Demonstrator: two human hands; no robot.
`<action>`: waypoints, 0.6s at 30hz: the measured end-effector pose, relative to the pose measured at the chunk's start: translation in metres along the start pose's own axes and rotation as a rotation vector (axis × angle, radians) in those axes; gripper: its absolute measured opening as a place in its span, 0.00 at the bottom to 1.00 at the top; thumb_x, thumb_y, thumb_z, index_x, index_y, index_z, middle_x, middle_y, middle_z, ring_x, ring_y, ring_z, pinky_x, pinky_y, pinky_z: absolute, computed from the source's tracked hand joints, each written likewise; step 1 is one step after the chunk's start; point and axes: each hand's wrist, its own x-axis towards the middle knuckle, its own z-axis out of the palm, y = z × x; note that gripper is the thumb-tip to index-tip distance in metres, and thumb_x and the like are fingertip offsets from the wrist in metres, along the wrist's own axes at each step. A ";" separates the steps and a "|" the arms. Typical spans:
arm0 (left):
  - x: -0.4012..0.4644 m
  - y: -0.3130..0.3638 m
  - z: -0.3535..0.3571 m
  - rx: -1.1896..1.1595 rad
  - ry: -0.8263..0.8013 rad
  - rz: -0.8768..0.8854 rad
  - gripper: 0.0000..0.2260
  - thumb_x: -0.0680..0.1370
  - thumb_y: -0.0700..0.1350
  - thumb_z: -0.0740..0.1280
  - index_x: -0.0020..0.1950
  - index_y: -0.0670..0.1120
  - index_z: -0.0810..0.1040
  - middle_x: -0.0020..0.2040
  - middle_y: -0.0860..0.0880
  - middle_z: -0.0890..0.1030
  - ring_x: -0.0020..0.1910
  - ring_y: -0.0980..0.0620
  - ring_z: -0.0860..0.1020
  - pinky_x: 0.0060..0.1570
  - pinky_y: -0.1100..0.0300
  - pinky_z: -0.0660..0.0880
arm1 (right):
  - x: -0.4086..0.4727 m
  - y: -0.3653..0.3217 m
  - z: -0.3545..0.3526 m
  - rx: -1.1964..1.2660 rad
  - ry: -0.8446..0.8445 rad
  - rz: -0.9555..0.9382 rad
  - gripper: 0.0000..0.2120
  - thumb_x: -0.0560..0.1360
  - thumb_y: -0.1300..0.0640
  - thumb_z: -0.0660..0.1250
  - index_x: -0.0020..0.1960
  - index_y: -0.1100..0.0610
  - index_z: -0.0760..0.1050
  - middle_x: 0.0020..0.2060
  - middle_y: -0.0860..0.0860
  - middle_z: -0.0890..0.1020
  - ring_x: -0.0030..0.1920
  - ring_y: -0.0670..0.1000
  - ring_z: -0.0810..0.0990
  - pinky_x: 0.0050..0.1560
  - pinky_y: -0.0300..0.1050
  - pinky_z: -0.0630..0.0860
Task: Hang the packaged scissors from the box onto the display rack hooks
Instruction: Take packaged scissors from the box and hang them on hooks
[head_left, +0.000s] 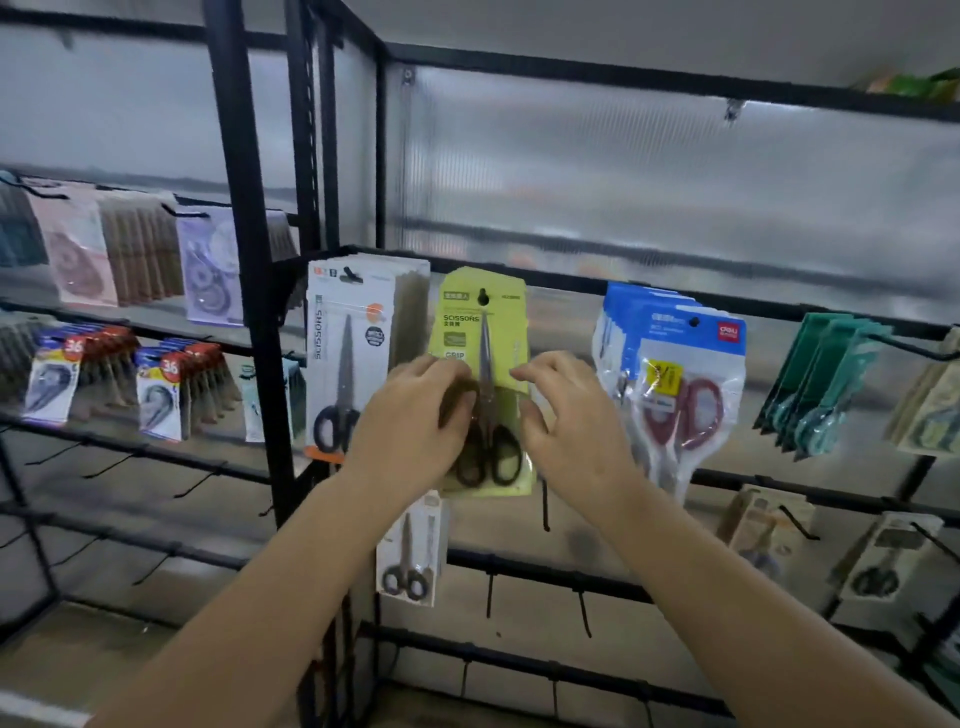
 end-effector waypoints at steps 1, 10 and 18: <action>0.002 -0.013 -0.006 -0.002 0.017 -0.013 0.11 0.78 0.43 0.63 0.59 0.45 0.77 0.55 0.49 0.78 0.54 0.50 0.74 0.50 0.61 0.68 | 0.006 -0.007 0.012 0.025 0.002 -0.016 0.14 0.73 0.68 0.64 0.58 0.63 0.77 0.53 0.55 0.77 0.55 0.53 0.75 0.56 0.32 0.63; 0.035 -0.113 -0.025 -0.083 0.142 -0.149 0.15 0.76 0.37 0.66 0.62 0.38 0.74 0.60 0.40 0.74 0.59 0.43 0.72 0.55 0.62 0.64 | 0.061 -0.069 0.099 0.255 0.081 0.099 0.16 0.72 0.72 0.63 0.58 0.62 0.78 0.52 0.49 0.73 0.56 0.47 0.70 0.54 0.18 0.56; 0.060 -0.131 -0.015 -0.278 0.189 -0.158 0.26 0.75 0.37 0.67 0.71 0.41 0.63 0.67 0.42 0.65 0.67 0.48 0.65 0.65 0.64 0.59 | 0.074 -0.079 0.107 0.289 0.146 0.216 0.19 0.73 0.68 0.62 0.62 0.57 0.75 0.53 0.42 0.68 0.61 0.46 0.68 0.60 0.35 0.65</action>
